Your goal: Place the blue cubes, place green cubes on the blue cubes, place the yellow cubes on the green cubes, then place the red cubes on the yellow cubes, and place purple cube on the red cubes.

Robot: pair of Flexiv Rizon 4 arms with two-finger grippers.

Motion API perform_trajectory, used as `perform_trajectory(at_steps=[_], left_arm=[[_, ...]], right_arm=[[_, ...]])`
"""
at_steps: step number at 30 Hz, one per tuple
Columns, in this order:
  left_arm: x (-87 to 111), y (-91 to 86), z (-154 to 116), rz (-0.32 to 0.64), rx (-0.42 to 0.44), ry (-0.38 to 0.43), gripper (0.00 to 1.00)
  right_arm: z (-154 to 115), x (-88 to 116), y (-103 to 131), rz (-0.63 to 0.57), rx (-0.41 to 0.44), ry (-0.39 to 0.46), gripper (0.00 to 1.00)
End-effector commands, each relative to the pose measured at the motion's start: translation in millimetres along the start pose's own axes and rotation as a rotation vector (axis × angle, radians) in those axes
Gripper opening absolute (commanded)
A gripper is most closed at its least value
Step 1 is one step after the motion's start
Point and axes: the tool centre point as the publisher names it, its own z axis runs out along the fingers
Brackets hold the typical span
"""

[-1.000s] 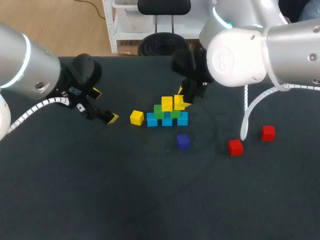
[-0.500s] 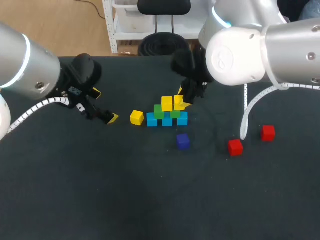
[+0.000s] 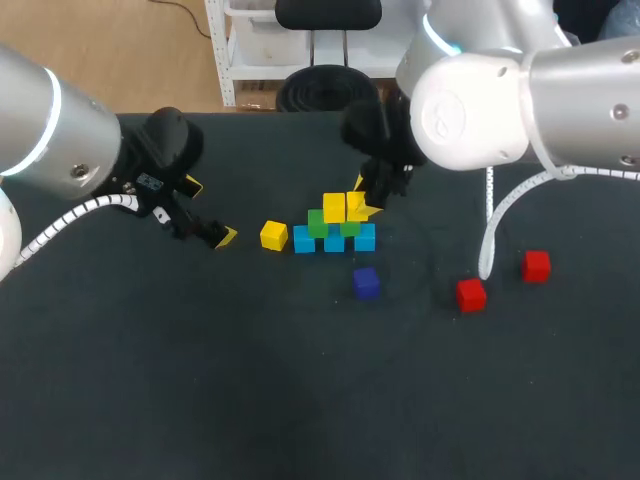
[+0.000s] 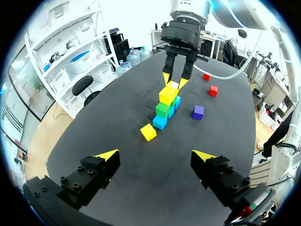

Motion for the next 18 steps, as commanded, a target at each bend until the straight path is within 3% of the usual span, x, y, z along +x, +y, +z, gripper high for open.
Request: perform_trajectory(at_steps=[1, 18], left_arm=[[1.3, 0.8, -0.4, 0.002, 0.003, -0.005, 1.0], [1.3, 0.8, -0.4, 0.002, 0.003, -0.005, 1.0]], right_arm=[[1.3, -0.1, -2.4, -0.001, -0.005, -0.001, 0.0], [3.0, -0.8, -2.3, -0.005, -0.007, 0.001, 0.0]])
